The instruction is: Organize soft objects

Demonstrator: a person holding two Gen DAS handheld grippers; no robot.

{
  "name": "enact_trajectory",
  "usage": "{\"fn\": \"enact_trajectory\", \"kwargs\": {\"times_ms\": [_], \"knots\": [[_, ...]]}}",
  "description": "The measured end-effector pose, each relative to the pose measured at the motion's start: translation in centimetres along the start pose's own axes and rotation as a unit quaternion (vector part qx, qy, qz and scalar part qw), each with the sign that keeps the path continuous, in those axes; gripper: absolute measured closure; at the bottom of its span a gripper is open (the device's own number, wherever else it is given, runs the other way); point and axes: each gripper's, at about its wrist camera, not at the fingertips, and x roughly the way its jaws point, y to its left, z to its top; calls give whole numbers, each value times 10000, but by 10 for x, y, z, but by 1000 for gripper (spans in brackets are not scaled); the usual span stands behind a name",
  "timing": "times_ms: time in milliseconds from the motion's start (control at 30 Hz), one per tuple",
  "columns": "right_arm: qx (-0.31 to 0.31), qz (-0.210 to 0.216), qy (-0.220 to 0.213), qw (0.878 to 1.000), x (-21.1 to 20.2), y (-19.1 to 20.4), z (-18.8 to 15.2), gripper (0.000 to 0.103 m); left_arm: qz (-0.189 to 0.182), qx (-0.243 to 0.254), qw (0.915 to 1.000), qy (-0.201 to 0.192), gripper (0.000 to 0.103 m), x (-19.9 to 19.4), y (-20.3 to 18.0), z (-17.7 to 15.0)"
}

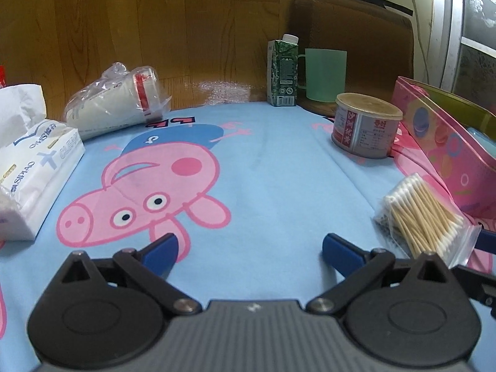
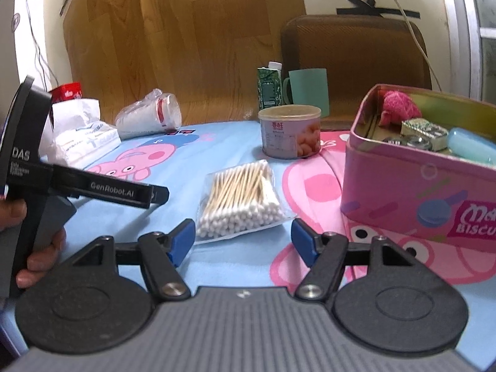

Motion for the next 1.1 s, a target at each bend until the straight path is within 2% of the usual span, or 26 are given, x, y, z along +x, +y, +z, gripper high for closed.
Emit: {"fn": "enact_trajectory", "kwargs": {"times_ms": [233,1100], "knots": [[276,111,15,9996,0,-9,0,32,30,59,10000,19,0,2,-1,0],[309,206,138,9992,2,-12,-1,25,10,12,10000,-2,0,2,0,0]]}}
